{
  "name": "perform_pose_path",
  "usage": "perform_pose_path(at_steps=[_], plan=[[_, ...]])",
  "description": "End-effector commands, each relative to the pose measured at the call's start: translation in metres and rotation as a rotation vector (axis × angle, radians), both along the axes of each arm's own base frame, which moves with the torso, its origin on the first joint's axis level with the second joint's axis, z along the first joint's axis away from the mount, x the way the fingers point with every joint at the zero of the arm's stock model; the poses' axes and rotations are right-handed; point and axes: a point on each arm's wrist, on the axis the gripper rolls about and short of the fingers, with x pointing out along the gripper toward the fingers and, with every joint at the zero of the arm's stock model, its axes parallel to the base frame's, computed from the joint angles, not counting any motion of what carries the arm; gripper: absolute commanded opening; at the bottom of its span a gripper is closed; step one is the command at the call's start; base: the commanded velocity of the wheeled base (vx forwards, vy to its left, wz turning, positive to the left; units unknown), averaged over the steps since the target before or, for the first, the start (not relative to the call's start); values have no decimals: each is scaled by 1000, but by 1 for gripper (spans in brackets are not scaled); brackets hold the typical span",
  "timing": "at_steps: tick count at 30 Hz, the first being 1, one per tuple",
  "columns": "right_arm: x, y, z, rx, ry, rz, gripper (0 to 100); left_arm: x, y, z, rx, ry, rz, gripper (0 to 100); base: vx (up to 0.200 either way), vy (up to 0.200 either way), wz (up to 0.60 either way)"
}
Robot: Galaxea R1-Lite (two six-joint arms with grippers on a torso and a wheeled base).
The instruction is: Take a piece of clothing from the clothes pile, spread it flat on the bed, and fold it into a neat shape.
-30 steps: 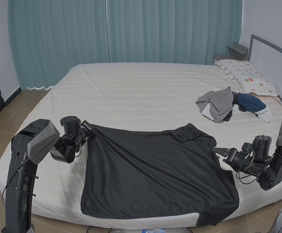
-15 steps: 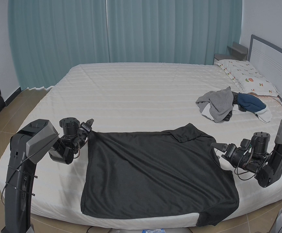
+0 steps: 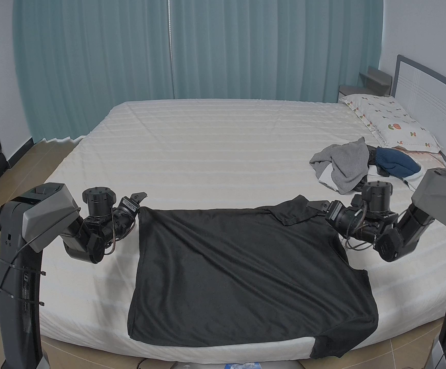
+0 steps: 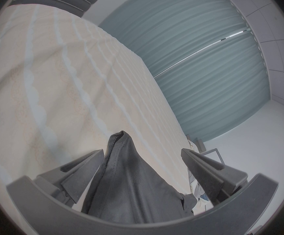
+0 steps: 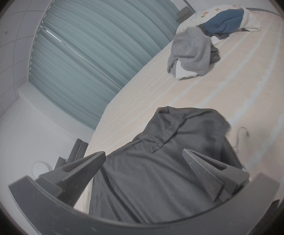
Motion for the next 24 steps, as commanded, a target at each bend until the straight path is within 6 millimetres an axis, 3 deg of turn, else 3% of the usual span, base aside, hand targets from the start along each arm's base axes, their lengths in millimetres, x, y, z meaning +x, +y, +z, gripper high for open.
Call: perform_pose_path(at_steps=[1, 5, 15, 24], plan=[[43, 35, -48, -50, 118, 12, 100, -10, 2, 9, -18, 9, -11, 100, 0, 0, 0], [55, 38, -62, -65, 165, 6, 100, -12, 1, 7, -17, 15, -13, 100, 0, 0, 0], [87, 42, -67, -66, 147, -21, 100, -11, 0, 7, -16, 13, -15, 100, 0, 0, 0], [137, 37, -66, -6, -74, -59, 100, -10, 0, 6, -15, 12, -14, 100, 0, 0, 0]])
